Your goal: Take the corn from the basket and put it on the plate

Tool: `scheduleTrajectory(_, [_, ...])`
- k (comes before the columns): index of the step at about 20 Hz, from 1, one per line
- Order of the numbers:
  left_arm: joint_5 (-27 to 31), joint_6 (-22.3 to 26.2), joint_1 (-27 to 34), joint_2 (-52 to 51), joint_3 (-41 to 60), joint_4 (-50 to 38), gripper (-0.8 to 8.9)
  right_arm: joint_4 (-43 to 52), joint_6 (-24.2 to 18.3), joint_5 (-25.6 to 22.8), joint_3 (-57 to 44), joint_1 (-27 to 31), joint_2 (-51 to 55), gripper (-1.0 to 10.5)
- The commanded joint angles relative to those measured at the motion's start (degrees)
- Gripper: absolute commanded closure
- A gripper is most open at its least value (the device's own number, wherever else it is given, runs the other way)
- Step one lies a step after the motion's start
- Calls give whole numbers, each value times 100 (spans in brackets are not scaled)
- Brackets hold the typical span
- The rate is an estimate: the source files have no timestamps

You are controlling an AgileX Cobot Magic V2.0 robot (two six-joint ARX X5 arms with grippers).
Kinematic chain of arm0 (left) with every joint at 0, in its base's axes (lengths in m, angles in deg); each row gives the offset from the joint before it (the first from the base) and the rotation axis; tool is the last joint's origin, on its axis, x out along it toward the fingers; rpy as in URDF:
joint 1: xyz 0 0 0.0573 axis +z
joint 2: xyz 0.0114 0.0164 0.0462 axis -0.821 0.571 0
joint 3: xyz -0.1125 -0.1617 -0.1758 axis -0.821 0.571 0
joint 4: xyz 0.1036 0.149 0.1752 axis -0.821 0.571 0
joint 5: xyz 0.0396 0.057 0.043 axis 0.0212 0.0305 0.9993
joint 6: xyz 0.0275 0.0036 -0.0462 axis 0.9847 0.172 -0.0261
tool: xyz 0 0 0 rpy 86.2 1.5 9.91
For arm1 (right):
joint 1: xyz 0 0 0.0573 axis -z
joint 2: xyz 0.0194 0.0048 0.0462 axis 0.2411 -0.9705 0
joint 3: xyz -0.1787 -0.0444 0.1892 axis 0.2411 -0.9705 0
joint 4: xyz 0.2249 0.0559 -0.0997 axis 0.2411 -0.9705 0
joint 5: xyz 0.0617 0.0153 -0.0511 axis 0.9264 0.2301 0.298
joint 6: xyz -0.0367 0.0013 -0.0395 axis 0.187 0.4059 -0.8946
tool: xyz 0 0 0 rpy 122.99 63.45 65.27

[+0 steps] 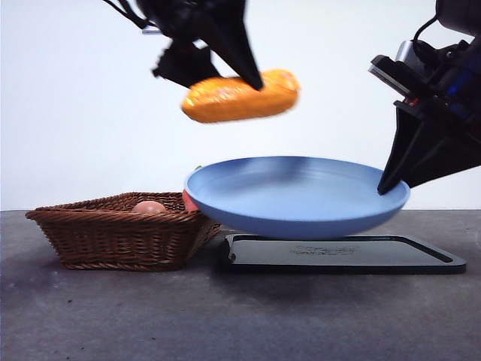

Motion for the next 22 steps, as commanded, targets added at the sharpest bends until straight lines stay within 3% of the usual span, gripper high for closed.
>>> scheduleTrajectory(1, [164, 42, -280, 310, -114, -57, 660, 72, 101, 254, 216, -17, -50, 945])
scheduleTrajectory(9, [444, 238, -673, 942, -114, 76, 646, 52, 72, 313, 262, -17, -50, 945])
scheduleTrajectory(14, [444, 267, -704, 935, -116, 131, 486, 52, 48, 308, 262, 48, -50, 945])
scheduleTrajectory(22, [444, 251, -608, 592, -129, 103, 486, 31, -39, 243, 262, 175, -52, 945])
